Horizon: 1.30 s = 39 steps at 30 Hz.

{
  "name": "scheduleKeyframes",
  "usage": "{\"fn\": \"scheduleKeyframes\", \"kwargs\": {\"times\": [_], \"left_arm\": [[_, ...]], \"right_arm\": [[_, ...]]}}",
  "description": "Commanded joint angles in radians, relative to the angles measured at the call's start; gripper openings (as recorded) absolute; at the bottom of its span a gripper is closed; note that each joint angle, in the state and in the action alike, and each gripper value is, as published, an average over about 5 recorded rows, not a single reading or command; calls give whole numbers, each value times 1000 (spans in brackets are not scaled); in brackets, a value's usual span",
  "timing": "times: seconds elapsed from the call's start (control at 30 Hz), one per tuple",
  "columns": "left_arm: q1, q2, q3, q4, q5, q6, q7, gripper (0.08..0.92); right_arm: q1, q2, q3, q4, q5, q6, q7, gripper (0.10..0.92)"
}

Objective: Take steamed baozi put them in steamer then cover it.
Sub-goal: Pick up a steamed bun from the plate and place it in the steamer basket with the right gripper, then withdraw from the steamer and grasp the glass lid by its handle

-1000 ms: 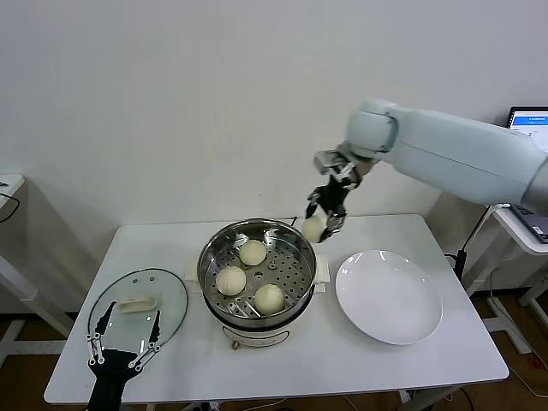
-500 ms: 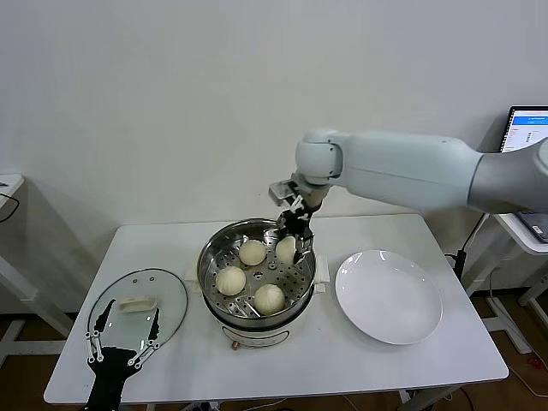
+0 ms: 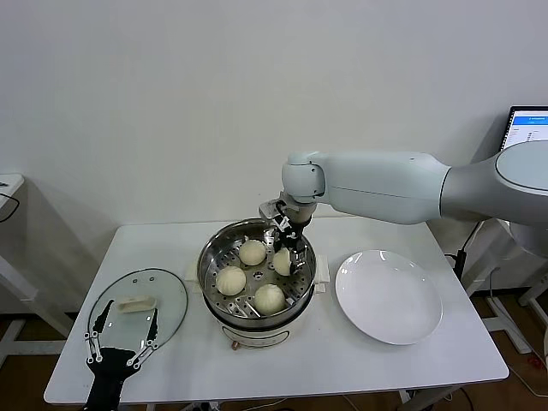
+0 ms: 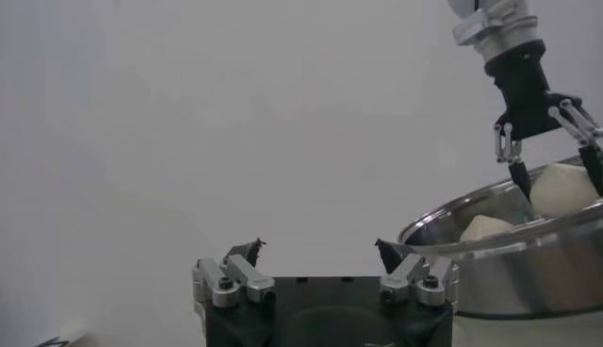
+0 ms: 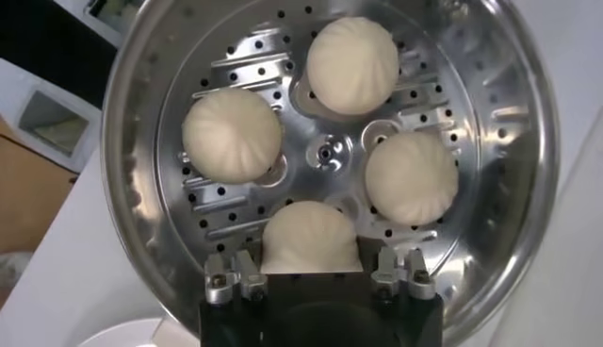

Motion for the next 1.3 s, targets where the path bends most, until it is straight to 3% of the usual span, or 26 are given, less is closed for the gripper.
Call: {"fn": "scheduleKeyframes", "kwargs": {"times": [0.03, 0.33, 0.53, 0.8, 0.93, 1.13, 1.3], "left_arm": [[0, -3, 1, 0, 0, -1, -1, 823], [-1, -4, -2, 6, 0, -2, -4, 823], [-1, -5, -1, 4, 0, -2, -5, 823], [-3, -1, -6, -1, 4, 2, -4, 823], [-14, 1, -9, -1, 31, 8, -5, 823], [-52, 17, -27, -8, 109, 30, -25, 823], [-111, 31, -54, -11, 209, 65, -54, 823]], "right_arm": [[-15, 15, -10, -8, -16, -4, 10, 671], [-27, 13, -8, -8, -18, -3, 31, 718], [-25, -8, 20, 16, -9, 0, 46, 814], [4, -192, 200, 169, 42, 28, 74, 823], [-3, -318, 292, 244, 174, 128, 365, 823], [-190, -480, 463, 317, 219, 314, 1097, 823], [-616, -578, 860, 319, 185, 396, 1339, 823]]}}
